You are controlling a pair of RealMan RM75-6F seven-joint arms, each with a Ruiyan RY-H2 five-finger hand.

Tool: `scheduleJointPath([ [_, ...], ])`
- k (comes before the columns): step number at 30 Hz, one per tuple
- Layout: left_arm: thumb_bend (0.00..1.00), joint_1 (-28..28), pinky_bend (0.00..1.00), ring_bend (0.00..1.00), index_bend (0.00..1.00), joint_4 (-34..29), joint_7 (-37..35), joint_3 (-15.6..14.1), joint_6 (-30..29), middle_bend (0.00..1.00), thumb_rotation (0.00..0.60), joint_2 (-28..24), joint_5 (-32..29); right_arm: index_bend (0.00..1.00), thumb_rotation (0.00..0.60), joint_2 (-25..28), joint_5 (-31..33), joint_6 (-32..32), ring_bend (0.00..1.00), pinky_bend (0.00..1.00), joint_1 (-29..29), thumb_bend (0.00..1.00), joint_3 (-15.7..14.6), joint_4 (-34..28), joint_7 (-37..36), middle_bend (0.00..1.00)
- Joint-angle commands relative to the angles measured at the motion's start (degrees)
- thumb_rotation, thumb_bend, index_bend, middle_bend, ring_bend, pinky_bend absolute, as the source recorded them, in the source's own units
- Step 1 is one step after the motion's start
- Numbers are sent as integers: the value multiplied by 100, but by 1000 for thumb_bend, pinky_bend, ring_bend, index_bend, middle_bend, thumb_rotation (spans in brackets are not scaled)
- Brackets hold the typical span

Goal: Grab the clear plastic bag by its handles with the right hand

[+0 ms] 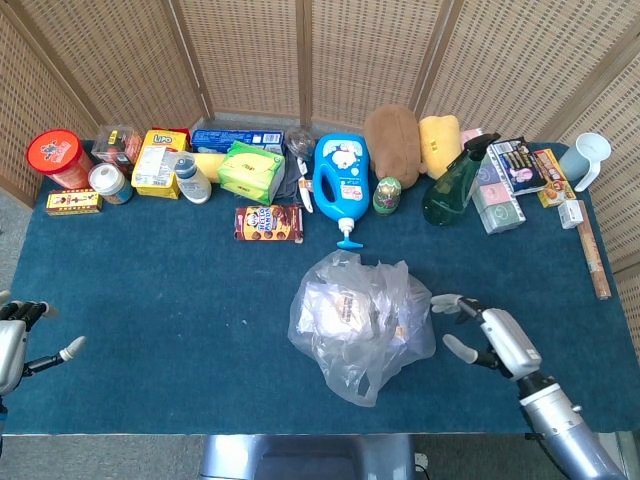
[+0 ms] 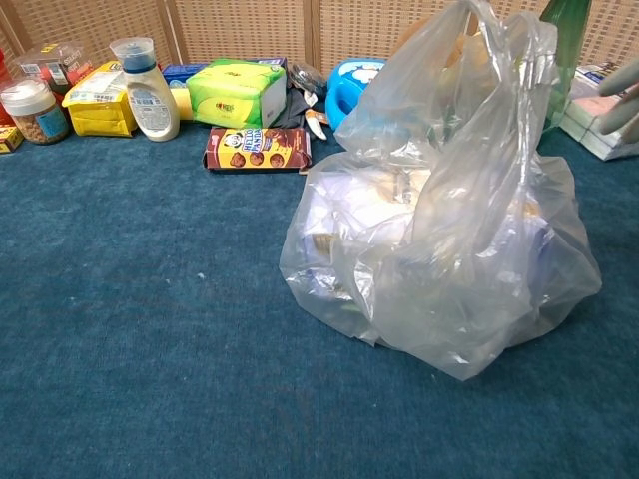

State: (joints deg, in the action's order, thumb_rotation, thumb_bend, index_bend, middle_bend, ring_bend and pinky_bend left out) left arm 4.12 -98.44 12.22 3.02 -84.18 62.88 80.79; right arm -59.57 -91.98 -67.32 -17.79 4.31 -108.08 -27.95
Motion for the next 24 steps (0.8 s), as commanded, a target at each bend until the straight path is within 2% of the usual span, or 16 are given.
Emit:
scheduleJointPath([
  [1, 114, 26, 147, 338, 407, 65, -51, 5, 45, 419, 0, 36, -12, 242, 61, -53, 7, 148, 309, 365, -143, 303, 17, -121, 106, 323],
  [12, 113, 60, 147, 338, 407, 409, -325, -7, 222, 420, 0, 186, -130, 255, 63, -322, 355, 496, 309, 365, -535, 299, 218, -518, 321, 326],
  [24, 114, 89, 147, 338, 407, 769, -647, -11, 345, 419, 0, 316, -170, 272, 63, -503, 948, 998, 309, 365, -961, 293, 435, -1086, 181, 332],
])
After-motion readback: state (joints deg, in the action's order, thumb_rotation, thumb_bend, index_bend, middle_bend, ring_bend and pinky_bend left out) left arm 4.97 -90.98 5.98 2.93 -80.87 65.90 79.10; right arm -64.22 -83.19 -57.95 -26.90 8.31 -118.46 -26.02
